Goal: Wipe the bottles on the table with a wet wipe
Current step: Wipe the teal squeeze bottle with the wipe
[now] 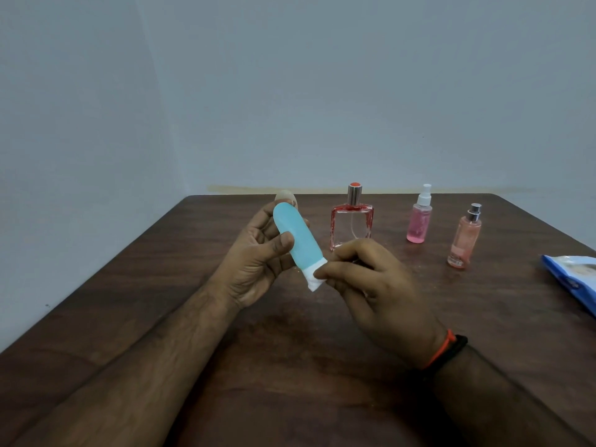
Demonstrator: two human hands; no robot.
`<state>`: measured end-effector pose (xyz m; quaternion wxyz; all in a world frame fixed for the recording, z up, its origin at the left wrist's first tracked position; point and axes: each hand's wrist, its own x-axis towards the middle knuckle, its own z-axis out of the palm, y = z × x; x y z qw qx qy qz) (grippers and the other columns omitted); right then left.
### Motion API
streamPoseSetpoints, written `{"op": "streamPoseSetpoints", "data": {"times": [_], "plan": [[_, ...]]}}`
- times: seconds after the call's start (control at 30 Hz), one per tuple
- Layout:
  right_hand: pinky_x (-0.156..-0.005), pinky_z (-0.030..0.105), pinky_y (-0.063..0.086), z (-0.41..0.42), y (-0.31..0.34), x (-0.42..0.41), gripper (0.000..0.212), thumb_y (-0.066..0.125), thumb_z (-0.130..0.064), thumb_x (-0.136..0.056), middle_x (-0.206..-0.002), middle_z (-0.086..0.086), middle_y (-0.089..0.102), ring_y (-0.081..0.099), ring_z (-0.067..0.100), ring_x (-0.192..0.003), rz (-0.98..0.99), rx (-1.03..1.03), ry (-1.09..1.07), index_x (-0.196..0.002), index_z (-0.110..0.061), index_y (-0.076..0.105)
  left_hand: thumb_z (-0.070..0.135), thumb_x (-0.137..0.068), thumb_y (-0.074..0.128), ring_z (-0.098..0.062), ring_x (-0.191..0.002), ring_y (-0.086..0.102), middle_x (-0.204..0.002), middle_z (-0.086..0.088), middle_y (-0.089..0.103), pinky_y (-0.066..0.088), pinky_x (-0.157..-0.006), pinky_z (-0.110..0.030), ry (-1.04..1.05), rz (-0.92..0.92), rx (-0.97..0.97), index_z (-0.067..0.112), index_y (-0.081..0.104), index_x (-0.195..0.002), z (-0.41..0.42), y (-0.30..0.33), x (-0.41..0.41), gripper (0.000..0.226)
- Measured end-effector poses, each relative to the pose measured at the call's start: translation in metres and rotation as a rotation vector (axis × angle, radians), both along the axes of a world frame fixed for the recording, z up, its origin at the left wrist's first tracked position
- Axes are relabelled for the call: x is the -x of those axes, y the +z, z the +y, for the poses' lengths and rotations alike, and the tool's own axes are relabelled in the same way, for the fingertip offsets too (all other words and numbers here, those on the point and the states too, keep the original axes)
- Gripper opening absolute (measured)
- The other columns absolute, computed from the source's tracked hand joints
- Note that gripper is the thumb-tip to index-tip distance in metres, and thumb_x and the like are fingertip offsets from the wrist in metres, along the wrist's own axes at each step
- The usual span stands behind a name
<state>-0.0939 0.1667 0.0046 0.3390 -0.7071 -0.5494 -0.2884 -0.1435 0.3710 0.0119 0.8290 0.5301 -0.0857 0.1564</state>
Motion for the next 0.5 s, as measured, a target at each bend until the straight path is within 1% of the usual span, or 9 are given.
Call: {"op": "streamPoseSetpoints", "data": {"times": [0.07,0.13,0.3,0.4,0.5], "plan": [[-0.070,0.021,0.049,-0.0017,-0.0006,-0.0021,0.017,0.073,-0.005,-0.084,-0.097,0.004,0.064,0.059,0.015,-0.087,0.055,-0.044,-0.009,-0.100,-0.009,0.075,0.027,-0.049,0.098,-0.027,-0.112,0.061,-0.133,-0.011,0.054,0.059,-0.076,-0.037,-0.017,-0.009,0.010,0.018,0.054,-0.134,0.0003,-0.0011,-0.0008,0.097],[-0.071,0.019,0.048,-0.0025,-0.0001,-0.0033,0.018,0.074,-0.002,-0.083,-0.095,0.004,0.064,0.059,0.014,-0.085,0.088,-0.077,-0.014,-0.100,-0.006,0.075,0.026,-0.050,0.098,-0.026,-0.110,0.064,-0.127,-0.008,0.060,0.059,-0.078,-0.038,-0.044,-0.022,0.023,0.018,0.056,-0.133,0.0014,-0.0022,-0.0010,0.094],[-0.073,0.021,0.052,-0.0006,-0.0011,0.0000,0.017,0.072,-0.001,-0.084,-0.096,0.006,0.064,0.061,0.013,-0.087,0.089,-0.110,0.041,-0.100,-0.004,0.074,0.023,-0.052,0.097,-0.023,-0.111,0.066,-0.119,-0.010,0.067,0.059,-0.081,-0.036,-0.113,-0.014,0.005,0.017,0.056,-0.131,-0.0008,-0.0050,0.0001,0.089],[-0.078,0.016,0.050,0.0008,-0.0007,0.0009,0.017,0.071,0.001,-0.084,-0.097,0.006,0.065,0.060,0.011,-0.090,0.082,-0.154,0.051,-0.100,-0.004,0.075,0.022,-0.053,0.097,-0.024,-0.105,0.067,-0.114,-0.012,0.068,0.059,-0.082,-0.037,-0.176,-0.003,-0.007,0.016,0.055,-0.131,-0.0031,-0.0053,0.0012,0.088],[-0.081,0.016,0.049,0.0011,0.0005,-0.0006,0.016,0.069,0.000,-0.085,-0.098,0.007,0.064,0.059,0.010,-0.091,0.082,-0.214,0.019,-0.100,-0.004,0.074,0.021,-0.057,0.095,-0.026,-0.101,0.065,-0.113,-0.012,0.066,0.056,-0.089,-0.045,-0.267,0.017,-0.084,0.017,0.057,-0.128,-0.0078,-0.0070,0.0010,0.081]]}}
